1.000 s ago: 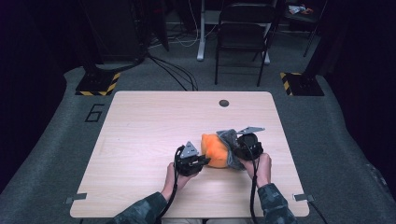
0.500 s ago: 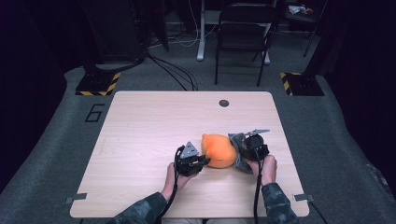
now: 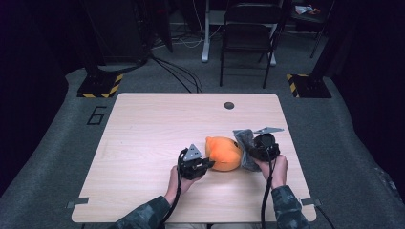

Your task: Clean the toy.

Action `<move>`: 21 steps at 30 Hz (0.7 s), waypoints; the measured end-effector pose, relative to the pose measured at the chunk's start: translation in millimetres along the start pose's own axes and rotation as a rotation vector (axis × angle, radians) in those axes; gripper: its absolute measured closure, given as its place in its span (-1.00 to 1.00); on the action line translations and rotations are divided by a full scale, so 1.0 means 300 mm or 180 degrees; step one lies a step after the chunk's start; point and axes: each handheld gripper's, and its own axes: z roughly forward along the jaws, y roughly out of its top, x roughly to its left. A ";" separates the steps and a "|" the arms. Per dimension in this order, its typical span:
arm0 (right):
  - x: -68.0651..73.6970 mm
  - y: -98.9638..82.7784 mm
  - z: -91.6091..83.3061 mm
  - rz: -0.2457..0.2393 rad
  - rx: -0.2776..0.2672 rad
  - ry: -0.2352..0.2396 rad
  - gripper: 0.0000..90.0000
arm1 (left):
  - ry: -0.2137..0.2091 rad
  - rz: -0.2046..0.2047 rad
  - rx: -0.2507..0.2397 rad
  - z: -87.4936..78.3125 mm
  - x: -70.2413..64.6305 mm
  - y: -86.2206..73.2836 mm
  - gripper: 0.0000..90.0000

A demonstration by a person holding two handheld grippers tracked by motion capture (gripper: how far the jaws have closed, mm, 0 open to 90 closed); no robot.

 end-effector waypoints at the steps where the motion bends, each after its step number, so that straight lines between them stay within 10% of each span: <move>1: 0.000 0.000 0.000 0.0000 0.0000 0.0000 0.63 | 0.0000 0.0000 0.0000 0.000 0.000 0.000 0.72; 4: 0.058 -0.003 0.047 -0.0176 0.0143 0.0024 0.63 | 0.0040 0.0114 0.0033 0.000 -0.001 0.000 0.53; 13: 0.035 -0.014 0.067 -0.0064 0.0084 0.0059 0.63 | 0.0401 0.0616 0.0162 0.029 -0.054 -0.008 -0.08; 21: 0.033 -0.005 0.045 0.0010 -0.0006 0.0086 0.63 | 0.0339 0.0448 0.0065 0.027 -0.032 -0.008 0.74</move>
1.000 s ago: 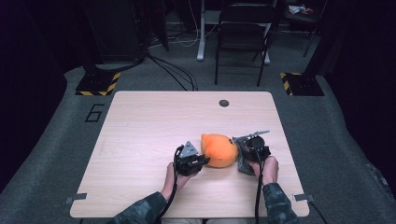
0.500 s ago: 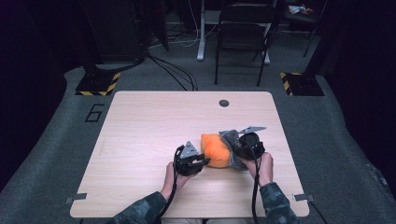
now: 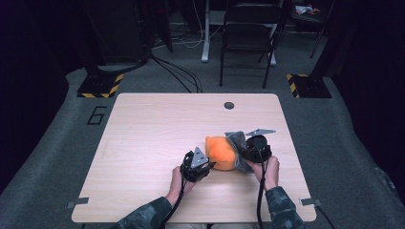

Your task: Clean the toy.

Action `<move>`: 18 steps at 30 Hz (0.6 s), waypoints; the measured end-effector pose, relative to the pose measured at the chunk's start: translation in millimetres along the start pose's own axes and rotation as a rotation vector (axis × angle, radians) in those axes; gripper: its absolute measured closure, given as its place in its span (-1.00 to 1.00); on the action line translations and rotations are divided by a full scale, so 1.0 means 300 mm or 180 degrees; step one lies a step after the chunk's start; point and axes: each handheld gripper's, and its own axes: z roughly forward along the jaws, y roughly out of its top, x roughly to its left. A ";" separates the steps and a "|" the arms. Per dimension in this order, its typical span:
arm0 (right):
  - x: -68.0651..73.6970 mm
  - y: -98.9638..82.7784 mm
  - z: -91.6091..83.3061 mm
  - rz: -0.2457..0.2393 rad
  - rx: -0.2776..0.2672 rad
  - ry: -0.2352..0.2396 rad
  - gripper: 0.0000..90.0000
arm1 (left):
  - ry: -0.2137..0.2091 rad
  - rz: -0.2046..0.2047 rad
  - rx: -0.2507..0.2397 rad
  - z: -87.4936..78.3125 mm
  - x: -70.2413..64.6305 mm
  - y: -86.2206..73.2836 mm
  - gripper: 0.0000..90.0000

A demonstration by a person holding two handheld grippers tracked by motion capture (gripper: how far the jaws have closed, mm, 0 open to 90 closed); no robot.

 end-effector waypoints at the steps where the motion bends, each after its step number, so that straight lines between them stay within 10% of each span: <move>1: 0.002 0.004 -0.011 0.0004 -0.0035 0.0014 0.63 | -0.0011 -0.0062 -0.0019 -0.006 0.006 0.008 0.75; 10: 0.115 0.053 -0.093 -0.0214 -0.0216 0.0285 0.63 | -0.0097 -0.0438 -0.0096 -0.050 0.029 0.047 0.77; 18: 0.235 0.051 -0.063 -0.0490 -0.0194 0.0231 0.63 | -0.0178 -0.0423 -0.0097 -0.058 0.023 0.052 0.78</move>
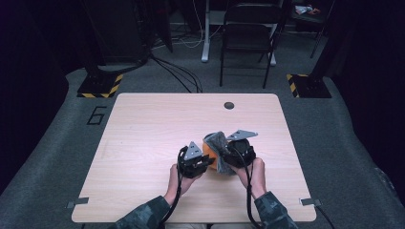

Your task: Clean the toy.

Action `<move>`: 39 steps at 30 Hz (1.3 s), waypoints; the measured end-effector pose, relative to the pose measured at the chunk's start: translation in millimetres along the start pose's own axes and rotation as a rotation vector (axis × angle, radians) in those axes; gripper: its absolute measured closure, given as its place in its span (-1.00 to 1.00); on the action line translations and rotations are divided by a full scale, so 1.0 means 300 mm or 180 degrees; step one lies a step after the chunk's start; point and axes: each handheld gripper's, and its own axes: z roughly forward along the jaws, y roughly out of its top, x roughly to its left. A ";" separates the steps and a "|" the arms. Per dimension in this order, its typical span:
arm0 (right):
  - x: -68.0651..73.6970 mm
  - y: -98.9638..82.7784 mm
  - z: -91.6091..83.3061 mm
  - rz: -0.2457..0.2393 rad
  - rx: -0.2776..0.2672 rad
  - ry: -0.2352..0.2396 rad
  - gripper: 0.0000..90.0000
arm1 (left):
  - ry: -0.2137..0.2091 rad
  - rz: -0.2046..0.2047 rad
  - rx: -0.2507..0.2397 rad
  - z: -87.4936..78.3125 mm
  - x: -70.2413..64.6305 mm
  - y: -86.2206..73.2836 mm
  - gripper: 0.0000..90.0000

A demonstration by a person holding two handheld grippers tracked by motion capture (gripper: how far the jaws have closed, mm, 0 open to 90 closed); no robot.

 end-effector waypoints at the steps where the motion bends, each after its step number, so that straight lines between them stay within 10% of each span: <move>1: -0.003 -0.005 0.009 -0.0035 0.0010 -0.0028 0.63 | 0.0000 0.0000 0.0000 0.000 0.000 0.000 0.78; 39: -0.259 -0.165 0.124 0.0522 0.0523 -0.0463 0.63 | -0.0083 -0.0061 -0.0007 0.011 0.017 -0.018 0.76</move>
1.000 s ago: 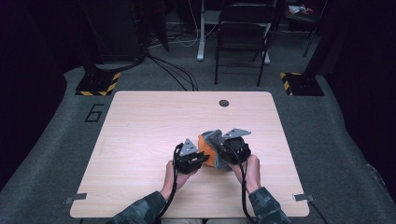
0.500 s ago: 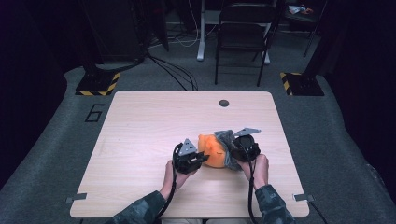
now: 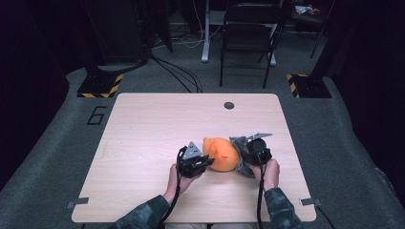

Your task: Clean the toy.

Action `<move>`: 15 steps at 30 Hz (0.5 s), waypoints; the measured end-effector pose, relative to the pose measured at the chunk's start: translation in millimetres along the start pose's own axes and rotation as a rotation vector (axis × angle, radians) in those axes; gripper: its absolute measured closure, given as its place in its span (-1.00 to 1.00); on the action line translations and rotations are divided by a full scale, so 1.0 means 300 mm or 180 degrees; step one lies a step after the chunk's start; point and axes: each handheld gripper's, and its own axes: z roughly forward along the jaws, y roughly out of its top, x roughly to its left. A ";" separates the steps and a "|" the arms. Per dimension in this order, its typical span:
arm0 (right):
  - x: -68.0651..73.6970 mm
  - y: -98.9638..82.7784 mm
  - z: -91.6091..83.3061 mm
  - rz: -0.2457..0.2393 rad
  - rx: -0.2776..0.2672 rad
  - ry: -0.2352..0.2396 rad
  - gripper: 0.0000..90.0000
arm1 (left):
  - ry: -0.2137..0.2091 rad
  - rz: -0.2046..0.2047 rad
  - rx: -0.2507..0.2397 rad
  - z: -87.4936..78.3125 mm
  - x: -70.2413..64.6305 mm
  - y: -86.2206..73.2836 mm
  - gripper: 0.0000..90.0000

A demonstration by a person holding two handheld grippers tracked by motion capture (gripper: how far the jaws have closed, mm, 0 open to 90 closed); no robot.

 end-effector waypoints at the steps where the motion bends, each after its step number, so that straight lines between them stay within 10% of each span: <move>1: -0.008 -0.008 0.015 0.0032 0.0059 -0.0031 0.63 | 0.0004 -0.0001 -0.0013 0.000 0.000 0.000 0.76; 7: -0.045 -0.022 0.038 0.0151 0.0217 -0.0055 0.63 | -0.0002 0.0001 -0.0028 -0.002 0.006 0.000 0.76; 15: 0.020 0.065 -0.170 -0.0025 -0.0414 0.0276 0.63 | 0.0000 -0.0003 -0.0035 -0.001 -0.001 0.000 0.76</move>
